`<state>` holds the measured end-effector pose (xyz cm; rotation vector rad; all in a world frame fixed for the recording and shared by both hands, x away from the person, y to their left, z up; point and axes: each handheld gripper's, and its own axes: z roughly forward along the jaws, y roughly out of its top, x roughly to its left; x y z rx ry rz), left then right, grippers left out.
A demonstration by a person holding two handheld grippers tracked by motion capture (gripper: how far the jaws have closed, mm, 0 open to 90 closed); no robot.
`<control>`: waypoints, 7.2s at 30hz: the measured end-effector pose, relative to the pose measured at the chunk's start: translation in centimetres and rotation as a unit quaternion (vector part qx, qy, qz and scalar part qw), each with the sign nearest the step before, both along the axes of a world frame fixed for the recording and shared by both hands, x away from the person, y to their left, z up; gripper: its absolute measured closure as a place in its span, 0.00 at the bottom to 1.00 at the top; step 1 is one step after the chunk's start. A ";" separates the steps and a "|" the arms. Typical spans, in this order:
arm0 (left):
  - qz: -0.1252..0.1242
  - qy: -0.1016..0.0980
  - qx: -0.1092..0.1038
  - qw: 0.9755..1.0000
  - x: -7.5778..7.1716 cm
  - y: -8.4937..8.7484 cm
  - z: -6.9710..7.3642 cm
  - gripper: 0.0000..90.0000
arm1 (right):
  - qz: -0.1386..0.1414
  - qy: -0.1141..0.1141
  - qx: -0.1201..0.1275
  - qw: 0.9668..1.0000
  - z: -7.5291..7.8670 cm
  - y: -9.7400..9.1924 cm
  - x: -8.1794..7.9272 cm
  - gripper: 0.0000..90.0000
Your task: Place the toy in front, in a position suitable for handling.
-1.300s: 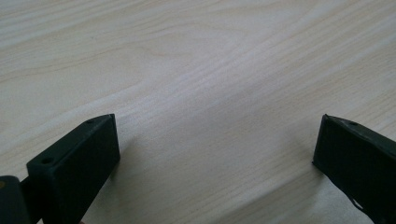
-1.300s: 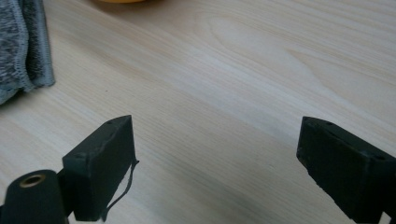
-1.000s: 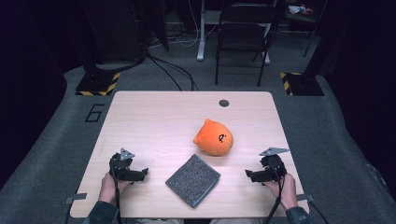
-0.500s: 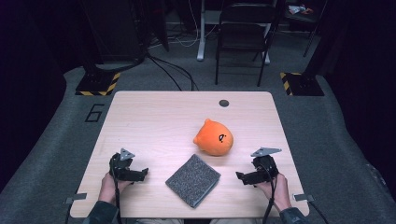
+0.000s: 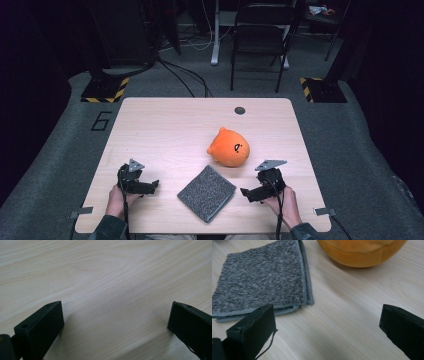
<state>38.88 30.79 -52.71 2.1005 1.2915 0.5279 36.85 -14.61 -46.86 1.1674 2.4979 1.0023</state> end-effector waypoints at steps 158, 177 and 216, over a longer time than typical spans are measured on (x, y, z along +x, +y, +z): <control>-0.003 -0.007 -0.005 1.000 -0.2 0.0 -0.1 0.00 | -0.010 0.054 -0.042 0.998 -0.9 -2.9 -1.9 0.74; -0.003 -0.007 -0.006 1.000 -0.2 0.0 -0.1 0.00 | -0.125 0.039 -0.032 0.991 -0.1 -8.6 -0.9 0.74; -0.010 -0.002 -0.002 1.000 0.0 -0.1 0.0 0.00 | -0.209 0.015 -0.038 0.977 -0.9 -10.9 5.8 0.70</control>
